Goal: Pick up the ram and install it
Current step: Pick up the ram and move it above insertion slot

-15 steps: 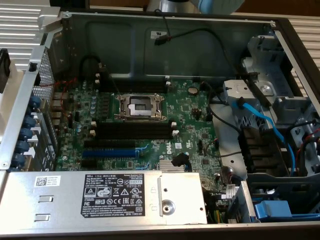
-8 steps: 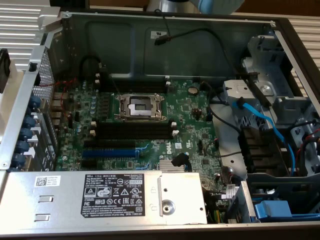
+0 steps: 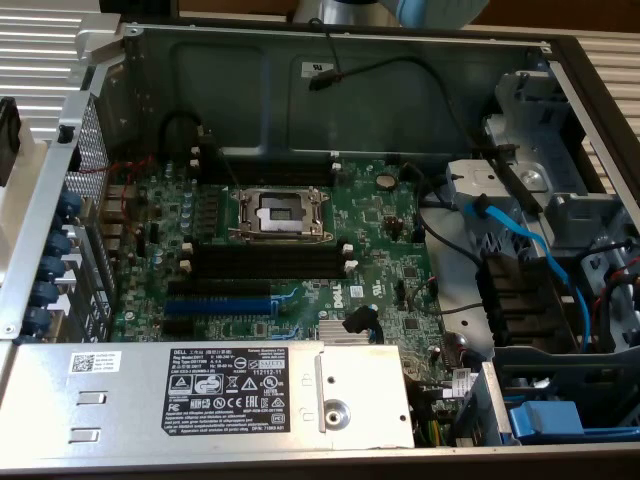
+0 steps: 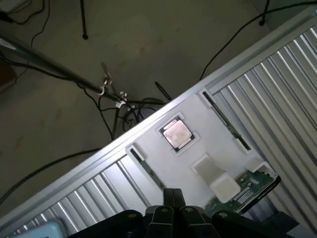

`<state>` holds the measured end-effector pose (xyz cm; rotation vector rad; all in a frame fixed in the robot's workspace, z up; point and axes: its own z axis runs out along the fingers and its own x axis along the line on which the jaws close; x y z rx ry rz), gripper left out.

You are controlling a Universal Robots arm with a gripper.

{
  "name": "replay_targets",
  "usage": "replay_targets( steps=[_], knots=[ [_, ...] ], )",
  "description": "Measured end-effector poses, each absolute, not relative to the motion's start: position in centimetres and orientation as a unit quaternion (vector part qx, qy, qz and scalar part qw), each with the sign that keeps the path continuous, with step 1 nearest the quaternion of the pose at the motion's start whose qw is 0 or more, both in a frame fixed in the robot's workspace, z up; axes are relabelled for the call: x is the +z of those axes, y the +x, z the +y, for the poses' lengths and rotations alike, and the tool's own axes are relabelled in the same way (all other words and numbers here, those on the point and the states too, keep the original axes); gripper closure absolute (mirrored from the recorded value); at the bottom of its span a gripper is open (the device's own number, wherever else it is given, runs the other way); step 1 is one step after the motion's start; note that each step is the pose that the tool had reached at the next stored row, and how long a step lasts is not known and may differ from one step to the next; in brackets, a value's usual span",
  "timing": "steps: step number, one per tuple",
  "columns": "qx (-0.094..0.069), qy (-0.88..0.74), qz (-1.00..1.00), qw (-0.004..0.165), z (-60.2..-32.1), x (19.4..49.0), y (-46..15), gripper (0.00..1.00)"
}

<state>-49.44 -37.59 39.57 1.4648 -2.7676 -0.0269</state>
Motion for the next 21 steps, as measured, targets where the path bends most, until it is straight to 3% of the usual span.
replay_targets(
  steps=[21],
  knots=[
    [-0.008,0.662,-0.750,0.009,-37.57,39.56,-49.37,0.90]
  ],
)
